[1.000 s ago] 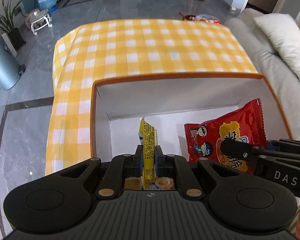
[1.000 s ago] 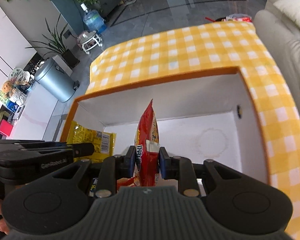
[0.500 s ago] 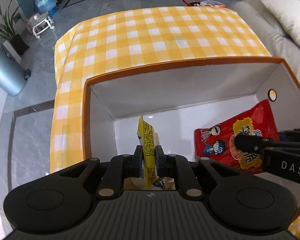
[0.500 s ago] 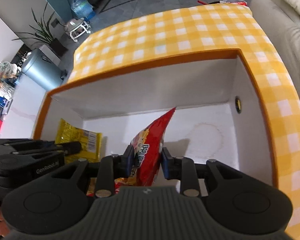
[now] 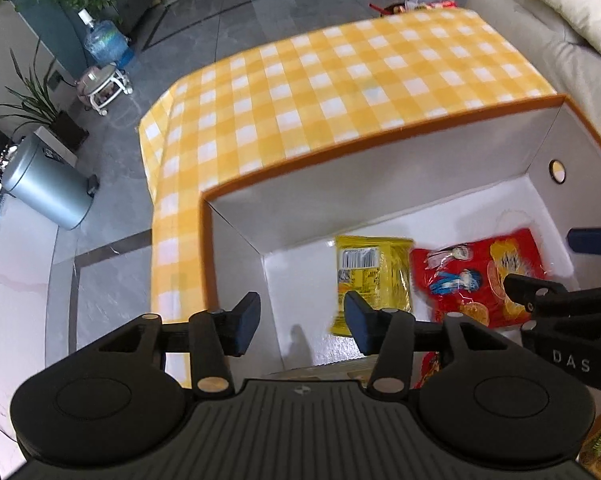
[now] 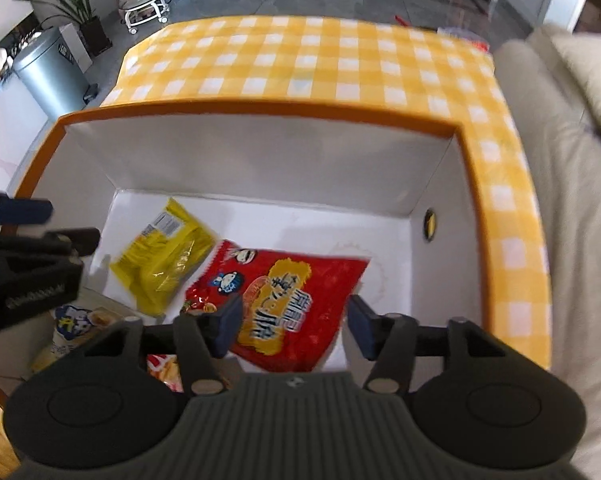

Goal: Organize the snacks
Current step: 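Lift both packets over the box and open both grippers to release them, then move both open grippers back toward the remaining snacks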

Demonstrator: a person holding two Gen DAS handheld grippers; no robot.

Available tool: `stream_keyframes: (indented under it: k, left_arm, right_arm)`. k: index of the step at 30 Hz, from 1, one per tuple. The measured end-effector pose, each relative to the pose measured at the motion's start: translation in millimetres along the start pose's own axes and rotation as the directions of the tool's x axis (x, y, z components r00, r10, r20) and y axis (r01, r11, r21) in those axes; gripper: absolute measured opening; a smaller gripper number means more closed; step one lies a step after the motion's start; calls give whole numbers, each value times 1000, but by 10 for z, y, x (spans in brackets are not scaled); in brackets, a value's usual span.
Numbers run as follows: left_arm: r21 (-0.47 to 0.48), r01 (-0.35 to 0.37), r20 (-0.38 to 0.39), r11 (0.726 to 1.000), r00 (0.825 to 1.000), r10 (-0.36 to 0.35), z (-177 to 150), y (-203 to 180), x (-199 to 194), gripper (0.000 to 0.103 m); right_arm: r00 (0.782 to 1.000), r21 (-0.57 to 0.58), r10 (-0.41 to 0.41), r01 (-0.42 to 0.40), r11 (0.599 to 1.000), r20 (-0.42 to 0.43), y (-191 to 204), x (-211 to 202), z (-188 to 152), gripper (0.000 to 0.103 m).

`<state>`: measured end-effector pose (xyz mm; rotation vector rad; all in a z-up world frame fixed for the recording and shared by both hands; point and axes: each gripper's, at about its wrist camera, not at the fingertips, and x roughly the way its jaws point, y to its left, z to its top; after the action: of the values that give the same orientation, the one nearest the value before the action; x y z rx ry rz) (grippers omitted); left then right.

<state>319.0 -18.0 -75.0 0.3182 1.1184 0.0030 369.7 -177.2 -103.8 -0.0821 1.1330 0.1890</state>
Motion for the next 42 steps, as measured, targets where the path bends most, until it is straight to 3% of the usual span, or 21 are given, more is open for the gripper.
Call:
stream_keyframes:
  k: [8,15,22,28,37,42]
  left_arm:
    - [-7,8,71,1000,997,-8,-7,38,-310,61]
    - [-21,24,145,999,989,-21,-91,93,-673,61]
    - [-60,91,236,994,969,-75,-288,180,-1041,61]
    - [-80,108,296,991,952,-80,-523,197,-1290,61]
    - [-66,106,316,992,945,-80,-969,56,-1502,61]
    - [-66,170,291,983,946,-144,-1236,-49,-1494,61]
  right_arm:
    - [996,-77,-11,18,997,92,91,-459,17,76]
    - [986,-87,34,-20,996,165,164,-901,-65,78]
    - [968,-83,32,-12,997,250,217,-1293,-300,78]
    - [961,-53,32,-18,998,274,210,-1499,-584,83]
    - [950,-46,98,-88,995,297,236,-1723,-1058,82]
    - [946,-35,119,-114,993,301,178,-1771,-1354,82]
